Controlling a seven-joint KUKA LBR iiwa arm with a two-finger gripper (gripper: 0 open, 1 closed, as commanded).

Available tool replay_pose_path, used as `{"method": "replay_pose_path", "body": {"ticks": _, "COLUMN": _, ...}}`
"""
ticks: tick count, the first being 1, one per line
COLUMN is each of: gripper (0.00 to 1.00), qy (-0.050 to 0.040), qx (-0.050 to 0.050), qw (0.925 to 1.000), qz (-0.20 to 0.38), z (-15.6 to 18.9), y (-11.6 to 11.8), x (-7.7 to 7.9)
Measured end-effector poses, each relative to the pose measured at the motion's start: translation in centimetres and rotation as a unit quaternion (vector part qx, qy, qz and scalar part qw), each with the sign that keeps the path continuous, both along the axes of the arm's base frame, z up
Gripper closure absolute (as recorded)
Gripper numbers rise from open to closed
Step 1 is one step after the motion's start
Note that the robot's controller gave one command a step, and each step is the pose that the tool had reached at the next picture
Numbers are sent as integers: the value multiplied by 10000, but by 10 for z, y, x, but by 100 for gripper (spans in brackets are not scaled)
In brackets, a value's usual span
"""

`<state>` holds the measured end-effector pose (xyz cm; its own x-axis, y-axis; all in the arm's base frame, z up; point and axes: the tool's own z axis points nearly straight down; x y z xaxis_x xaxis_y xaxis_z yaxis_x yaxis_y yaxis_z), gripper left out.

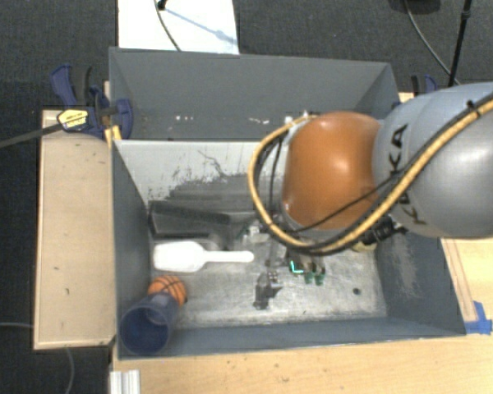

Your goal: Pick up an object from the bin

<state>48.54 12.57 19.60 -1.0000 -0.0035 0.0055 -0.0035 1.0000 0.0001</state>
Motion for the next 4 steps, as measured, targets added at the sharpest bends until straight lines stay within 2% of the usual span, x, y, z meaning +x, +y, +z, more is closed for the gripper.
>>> {"method": "replay_pose_path", "body": {"ticks": 1, "gripper": 0, "qy": -39, "qx": 5, "qw": 10000, "qz": -21, "z": 4, "y": -1, "x": 2}}
{"method": "replay_pose_path", "body": {"ticks": 2, "gripper": 100, "qy": -47, "qx": 12, "qw": 9988, "qz": -493, "z": -124, "y": 30, "x": 38}}
{"method": "replay_pose_path", "body": {"ticks": 3, "gripper": 100, "qy": -46, "qx": 12, "qw": 9988, "qz": -494, "z": -124, "y": 30, "x": 38}}
{"method": "replay_pose_path", "body": {"ticks": 4, "gripper": 100, "qy": -49, "qx": 8, "qw": 9982, "qz": -597, "z": 14, "y": 30, "x": 46}}
